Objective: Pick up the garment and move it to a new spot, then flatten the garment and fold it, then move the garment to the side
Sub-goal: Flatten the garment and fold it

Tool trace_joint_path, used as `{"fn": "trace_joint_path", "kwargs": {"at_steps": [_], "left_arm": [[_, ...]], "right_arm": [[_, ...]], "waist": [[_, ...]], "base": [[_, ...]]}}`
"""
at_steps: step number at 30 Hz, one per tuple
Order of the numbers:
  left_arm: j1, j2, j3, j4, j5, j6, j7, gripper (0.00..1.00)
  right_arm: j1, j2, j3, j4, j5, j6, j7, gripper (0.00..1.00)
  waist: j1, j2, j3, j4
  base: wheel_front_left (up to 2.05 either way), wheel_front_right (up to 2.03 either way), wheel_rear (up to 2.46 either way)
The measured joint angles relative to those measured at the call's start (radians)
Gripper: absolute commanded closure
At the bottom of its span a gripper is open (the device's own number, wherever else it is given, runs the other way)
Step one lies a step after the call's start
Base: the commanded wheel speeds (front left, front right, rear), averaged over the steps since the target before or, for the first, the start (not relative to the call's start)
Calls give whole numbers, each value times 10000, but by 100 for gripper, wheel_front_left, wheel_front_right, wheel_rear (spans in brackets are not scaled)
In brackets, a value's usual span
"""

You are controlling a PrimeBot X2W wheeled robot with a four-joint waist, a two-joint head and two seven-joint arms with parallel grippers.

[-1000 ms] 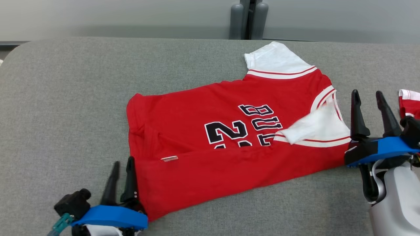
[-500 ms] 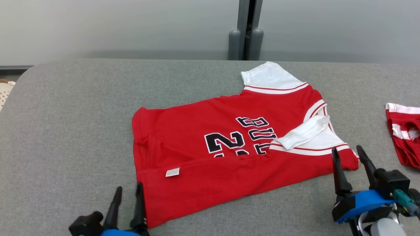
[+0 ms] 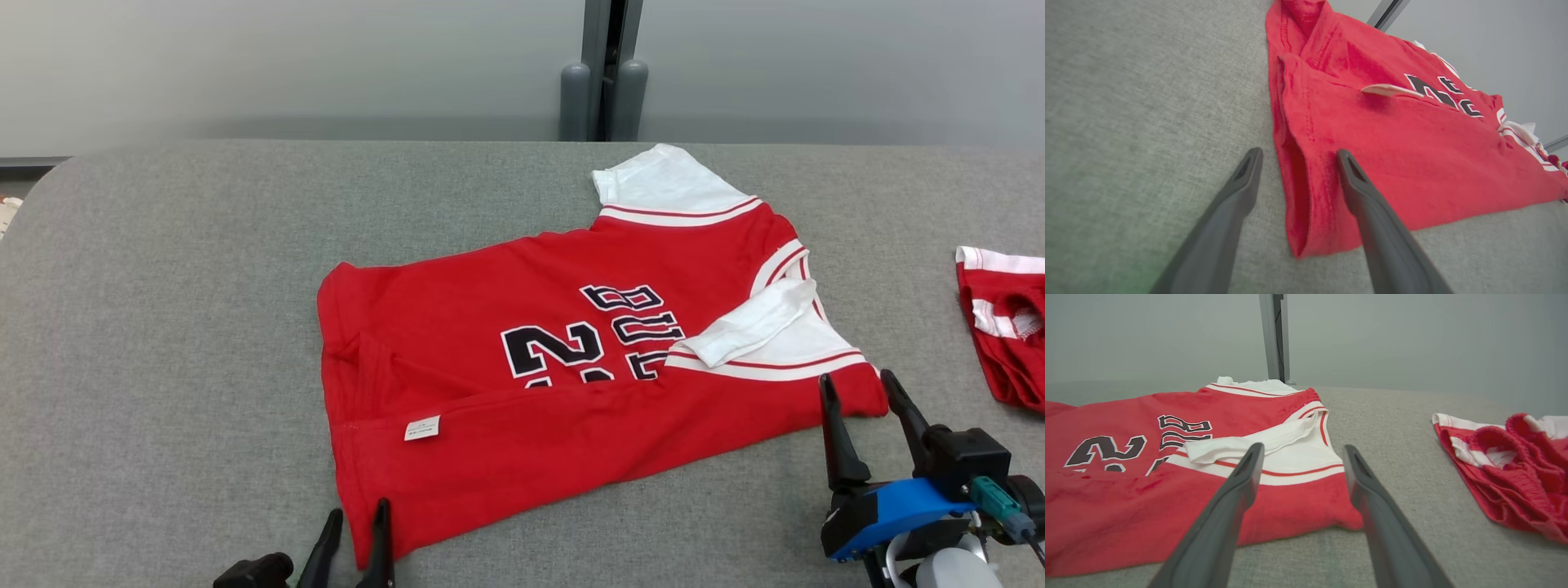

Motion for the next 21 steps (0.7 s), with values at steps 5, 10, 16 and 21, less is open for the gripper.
{"fn": "trace_joint_path", "kwargs": {"at_steps": [5,10,16,21], "left_arm": [[-442,100,-757,529,-558,4,-128,31],[-945,407,-1616,957,-1363,19,-173,100],[-1253,566,-1873,999,-1620,4,-150,100],[-1398,665,-1912,953,-1636,2,-138,100]], "right_arm": [[-176,-21,-366,462,-194,0,2,0],[-778,-27,-1018,1354,-516,0,0,0],[-1590,-29,-1908,2754,-920,0,0,0],[-2186,-4,-2165,4182,-1108,0,61,0]], "waist": [[-1,0,125,-6],[-1,0,276,47],[0,0,490,167],[0,0,630,252]], "base": [[0,0,0],[0,0,0],[0,0,0],[0,0,0]]}}
